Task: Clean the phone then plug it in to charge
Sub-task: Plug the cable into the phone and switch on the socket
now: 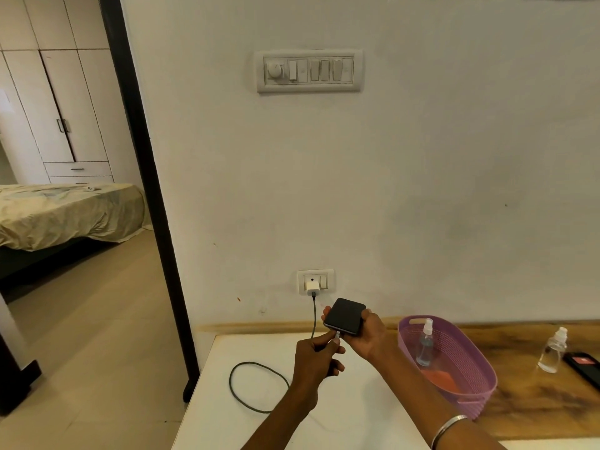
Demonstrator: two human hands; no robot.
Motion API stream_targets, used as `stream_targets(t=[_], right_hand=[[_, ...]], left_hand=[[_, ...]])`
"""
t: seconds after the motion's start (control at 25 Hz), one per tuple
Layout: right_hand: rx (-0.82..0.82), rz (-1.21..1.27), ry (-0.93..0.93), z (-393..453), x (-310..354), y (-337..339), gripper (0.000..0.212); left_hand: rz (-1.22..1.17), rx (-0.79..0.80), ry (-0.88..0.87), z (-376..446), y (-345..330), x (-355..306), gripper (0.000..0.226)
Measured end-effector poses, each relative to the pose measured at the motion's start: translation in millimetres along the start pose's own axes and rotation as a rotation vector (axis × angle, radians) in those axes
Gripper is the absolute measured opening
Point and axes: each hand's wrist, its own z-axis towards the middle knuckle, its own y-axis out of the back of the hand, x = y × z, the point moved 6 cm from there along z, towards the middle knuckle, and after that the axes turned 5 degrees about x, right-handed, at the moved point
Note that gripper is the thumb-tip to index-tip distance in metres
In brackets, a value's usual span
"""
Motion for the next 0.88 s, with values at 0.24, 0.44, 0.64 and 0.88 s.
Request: stream_targets(t=[0.24,0.44,0.64,0.88], right_hand=[[-0.035,-0.005,-0.001,-1.5,-0.7,0.1,0.046],[-0.028,-0.005,0.004,-3.7,-3.0,-0.7,0.046],[0.020,-0.004,-0.002,-5.9,-3.8,-2.9,0.044],[0.041,-0.016,-0.006,-7.0,-3.6,-7.8,0.051]], left_hand=[[-0.008,0.016,-0.004,-1.3,1.5,-0.9,0.021],[0.008,0.011,0.006,-2.2,3.0,0.1,0.024],[0.042,0.007,0.025,-2.3,3.0,0.7,0.024],[0.020,-0.030,0.057,0.2,4.0,3.0,0.019]])
